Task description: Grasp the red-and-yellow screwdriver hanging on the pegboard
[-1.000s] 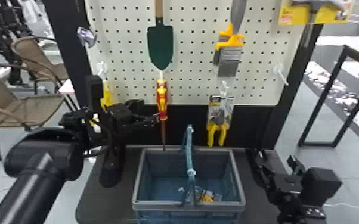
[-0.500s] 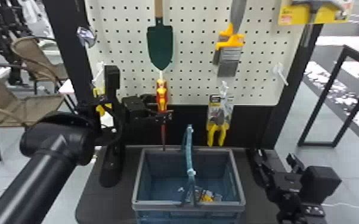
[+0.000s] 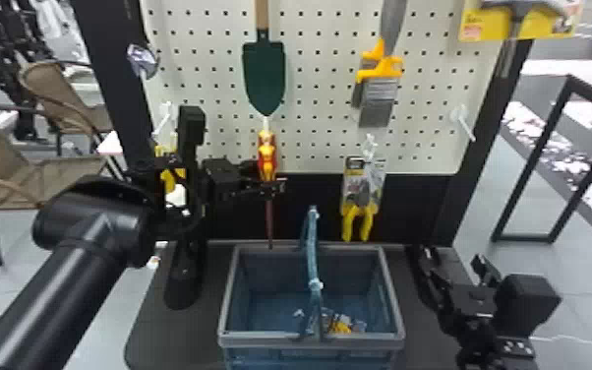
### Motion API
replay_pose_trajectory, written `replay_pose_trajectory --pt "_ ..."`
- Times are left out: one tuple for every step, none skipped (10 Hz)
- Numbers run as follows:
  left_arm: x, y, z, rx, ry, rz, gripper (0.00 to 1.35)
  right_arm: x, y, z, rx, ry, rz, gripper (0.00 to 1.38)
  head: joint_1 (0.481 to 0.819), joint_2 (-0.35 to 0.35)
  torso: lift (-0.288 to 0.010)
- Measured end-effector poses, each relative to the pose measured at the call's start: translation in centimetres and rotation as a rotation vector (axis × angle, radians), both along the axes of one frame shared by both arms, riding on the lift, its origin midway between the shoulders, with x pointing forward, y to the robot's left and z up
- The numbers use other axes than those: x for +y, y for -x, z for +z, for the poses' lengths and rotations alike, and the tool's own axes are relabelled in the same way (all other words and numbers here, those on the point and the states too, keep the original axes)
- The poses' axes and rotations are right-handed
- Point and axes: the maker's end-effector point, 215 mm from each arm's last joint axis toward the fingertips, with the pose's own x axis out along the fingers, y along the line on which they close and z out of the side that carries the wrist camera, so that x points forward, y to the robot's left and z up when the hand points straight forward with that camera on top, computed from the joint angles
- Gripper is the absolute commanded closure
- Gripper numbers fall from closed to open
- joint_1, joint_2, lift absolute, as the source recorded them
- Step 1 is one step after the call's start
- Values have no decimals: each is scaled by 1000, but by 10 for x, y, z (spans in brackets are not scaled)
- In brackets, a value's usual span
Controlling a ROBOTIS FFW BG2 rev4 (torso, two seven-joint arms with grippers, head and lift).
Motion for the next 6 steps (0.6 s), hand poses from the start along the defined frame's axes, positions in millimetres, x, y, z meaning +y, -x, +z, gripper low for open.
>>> replay_pose_trajectory --pt "-1 0 -2 7 0 5 1133 0 0 -1 3 0 0 398 549 0 -100" --pt "0 -1 -2 9 0 11 1133 -1 1 -3 5 0 0 398 549 0 -100" --pt "1 -3 -1 7 1 17 1133 -1 1 -4 7 1 0 398 549 0 -100" --pt "3 -5 0 1 3 26 1133 -1 1 -5 9 1 0 398 549 0 -100" --pt "6 -6 1 -2 6 33 1133 -1 1 -5 9 1 0 398 549 0 -100" --pt "7 -6 1 -6 10 35 1133 -1 1 -5 9 0 0 398 549 0 -100"
